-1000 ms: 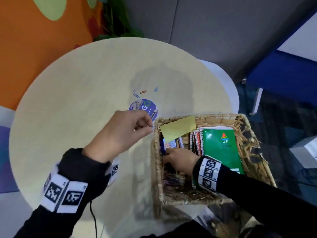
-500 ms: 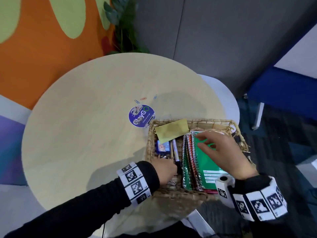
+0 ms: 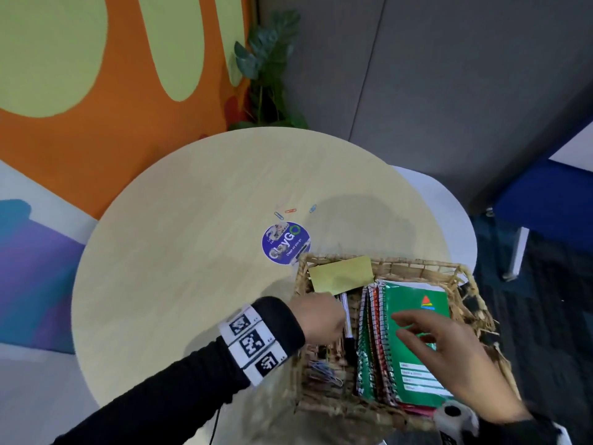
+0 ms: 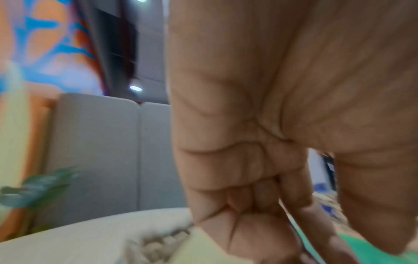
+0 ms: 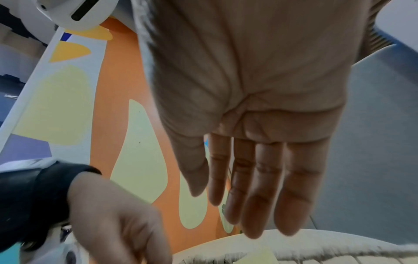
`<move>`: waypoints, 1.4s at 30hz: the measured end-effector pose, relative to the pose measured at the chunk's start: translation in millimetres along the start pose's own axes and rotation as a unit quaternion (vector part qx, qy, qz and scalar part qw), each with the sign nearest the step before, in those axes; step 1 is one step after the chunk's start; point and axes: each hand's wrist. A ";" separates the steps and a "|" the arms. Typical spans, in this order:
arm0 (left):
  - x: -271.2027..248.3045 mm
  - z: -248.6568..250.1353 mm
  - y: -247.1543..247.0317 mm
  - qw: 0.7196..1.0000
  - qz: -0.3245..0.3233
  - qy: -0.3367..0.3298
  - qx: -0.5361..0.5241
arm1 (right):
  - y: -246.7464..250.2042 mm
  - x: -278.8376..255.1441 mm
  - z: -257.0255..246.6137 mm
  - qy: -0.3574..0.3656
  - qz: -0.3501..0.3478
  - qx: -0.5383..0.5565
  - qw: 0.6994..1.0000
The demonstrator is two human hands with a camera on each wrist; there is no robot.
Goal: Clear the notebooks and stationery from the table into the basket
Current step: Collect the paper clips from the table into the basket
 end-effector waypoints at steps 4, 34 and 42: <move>22.9 -64.8 41.0 0.978 0.156 0.027 -0.138 | 8.6 57.0 0.0 0.019 -0.008 -0.033 0.999; 202.1 -207.3 48.3 0.968 0.170 0.160 -0.089 | -132.5 411.2 53.1 0.002 -0.275 -0.199 0.941; 159.6 -183.5 26.6 0.917 0.222 0.179 -0.279 | -117.3 390.9 28.6 -0.004 -0.289 -0.188 0.939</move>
Point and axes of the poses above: each hand's wrist, its own x-axis towards the middle knuckle, its own y-axis out of the back of the hand, z = x × y, and after that the axes turned 13 degrees about y, right-handed
